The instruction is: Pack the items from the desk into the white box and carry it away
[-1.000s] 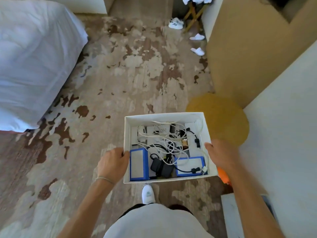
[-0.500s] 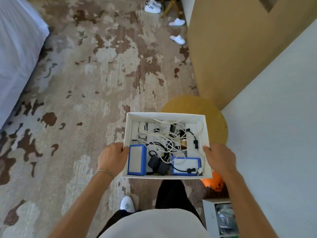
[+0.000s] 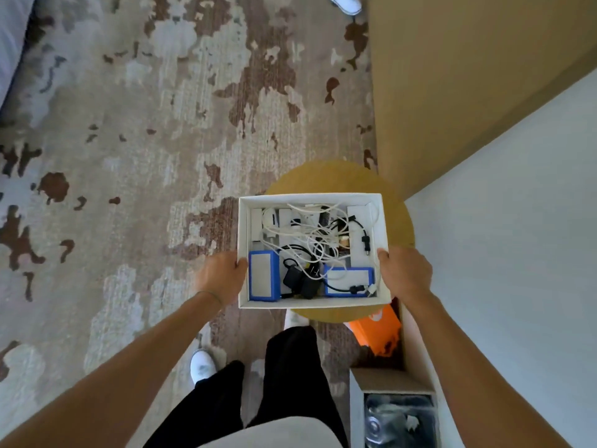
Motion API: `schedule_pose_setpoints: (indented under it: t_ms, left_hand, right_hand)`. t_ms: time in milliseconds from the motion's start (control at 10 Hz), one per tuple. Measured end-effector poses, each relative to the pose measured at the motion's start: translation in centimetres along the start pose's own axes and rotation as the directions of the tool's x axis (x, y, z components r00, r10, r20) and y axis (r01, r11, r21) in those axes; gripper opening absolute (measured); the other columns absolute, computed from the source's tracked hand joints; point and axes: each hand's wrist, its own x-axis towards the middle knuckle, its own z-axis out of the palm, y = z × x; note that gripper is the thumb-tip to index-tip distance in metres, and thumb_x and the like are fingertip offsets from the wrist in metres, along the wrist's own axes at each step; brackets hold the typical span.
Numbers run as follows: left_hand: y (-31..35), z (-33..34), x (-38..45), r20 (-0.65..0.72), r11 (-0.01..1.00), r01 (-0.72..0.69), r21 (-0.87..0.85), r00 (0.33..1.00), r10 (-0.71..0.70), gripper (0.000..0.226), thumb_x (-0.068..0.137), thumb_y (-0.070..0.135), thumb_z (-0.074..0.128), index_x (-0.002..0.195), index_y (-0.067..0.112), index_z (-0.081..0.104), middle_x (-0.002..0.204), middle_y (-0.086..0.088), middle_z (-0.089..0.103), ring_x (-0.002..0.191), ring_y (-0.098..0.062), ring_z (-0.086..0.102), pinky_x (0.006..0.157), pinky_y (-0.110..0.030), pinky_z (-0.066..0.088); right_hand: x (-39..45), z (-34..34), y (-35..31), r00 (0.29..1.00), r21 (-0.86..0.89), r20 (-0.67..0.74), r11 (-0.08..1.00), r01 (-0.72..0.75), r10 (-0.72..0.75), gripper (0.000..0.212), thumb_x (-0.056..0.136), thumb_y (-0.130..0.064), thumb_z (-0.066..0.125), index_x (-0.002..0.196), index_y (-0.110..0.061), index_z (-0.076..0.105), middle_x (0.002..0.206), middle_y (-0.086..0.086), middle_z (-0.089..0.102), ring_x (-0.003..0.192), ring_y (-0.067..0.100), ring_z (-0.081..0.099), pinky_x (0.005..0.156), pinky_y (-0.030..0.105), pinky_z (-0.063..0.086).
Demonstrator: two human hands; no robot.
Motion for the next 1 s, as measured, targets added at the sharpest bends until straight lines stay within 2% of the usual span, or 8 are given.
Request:
schedule_pose_setpoints:
  t_ms: [200,300,600,700,800,900,1000]
  left_hand:
    - [3.0,4.6,5.9,0.069,0.993,0.025,0.116,0.997,-0.033,0.040,0.102,0.030,0.041,0.065,0.015,0.042,0.067,-0.006,0.050,0.067,-0.026,0.055,0.058,-0.032,0.042]
    - [4.2,6.1,8.1,0.094,0.989,0.015,0.146,0.995,-0.029,0.040,0.102,0.032,0.040,0.066,0.016,0.042,0.070,-0.007,0.053,0.069,-0.026,0.057,0.059,-0.033,0.045]
    - [5.0,8.9,11.7,0.067,0.982,0.030,0.184,0.997,-0.043,0.041,0.103,0.032,0.038,0.064,0.017,0.042,0.063,-0.002,0.048,0.056,-0.018,0.046,0.050,-0.028,0.033]
    - [5.1,8.7,11.9,0.105,0.974,0.030,0.224,0.993,-0.055,0.040,0.102,0.034,0.037,0.067,0.018,0.043,0.067,-0.002,0.052,0.058,-0.017,0.049,0.051,-0.028,0.036]
    - [5.3,8.0,12.2,0.199,0.962,0.008,0.274,0.978,-0.065,0.036,0.102,0.040,0.036,0.076,0.017,0.048,0.074,-0.001,0.056,0.066,-0.019,0.055,0.057,-0.030,0.041]
    - [5.7,5.3,11.4,0.377,0.926,-0.058,0.374,0.921,-0.095,0.051,0.099,0.053,0.033,0.080,0.013,0.059,0.072,-0.002,0.062,0.070,-0.020,0.063,0.063,-0.029,0.047]
    - [6.9,2.0,9.9,0.365,0.910,-0.121,0.396,0.930,-0.034,0.046,0.098,0.053,0.040,0.100,0.014,0.066,0.091,-0.004,0.069,0.084,-0.022,0.065,0.068,-0.030,0.049]
  right_hand:
    - [6.0,3.1,3.0,0.998,-0.011,0.057,1.000,0.011,-0.011,0.050,0.105,-0.034,0.042,0.057,-0.017,0.044,0.056,0.001,0.048,0.048,0.012,0.042,0.048,0.025,0.025]
    - [8.1,4.3,4.0,0.995,-0.005,0.094,1.000,-0.012,0.013,0.051,0.105,-0.033,0.041,0.057,-0.016,0.045,0.057,0.001,0.049,0.050,0.013,0.043,0.048,0.026,0.026]
    - [11.2,6.5,4.9,0.996,0.016,0.095,1.000,-0.004,0.002,0.055,0.105,-0.032,0.043,0.053,-0.015,0.043,0.049,-0.001,0.041,0.043,0.013,0.039,0.046,0.025,0.028]
    - [11.2,6.3,4.7,0.994,0.001,0.109,1.000,-0.008,0.008,0.054,0.106,-0.031,0.043,0.054,-0.016,0.042,0.050,-0.001,0.040,0.043,0.013,0.039,0.046,0.024,0.028]
    - [11.3,5.3,4.4,0.978,-0.080,0.207,0.997,0.015,0.002,0.047,0.106,-0.029,0.043,0.060,-0.016,0.045,0.056,-0.001,0.045,0.049,0.012,0.043,0.049,0.025,0.032]
    - [11.0,2.7,3.6,0.937,-0.193,0.347,0.981,0.031,0.038,0.032,0.100,-0.023,0.047,0.069,-0.018,0.050,0.065,-0.003,0.052,0.057,0.012,0.048,0.053,0.025,0.035]
    - [10.0,-1.8,1.8,0.949,-0.086,0.315,0.996,0.020,0.008,0.029,0.097,-0.023,0.047,0.069,-0.018,0.052,0.066,-0.002,0.053,0.061,0.017,0.052,0.056,0.026,0.036]
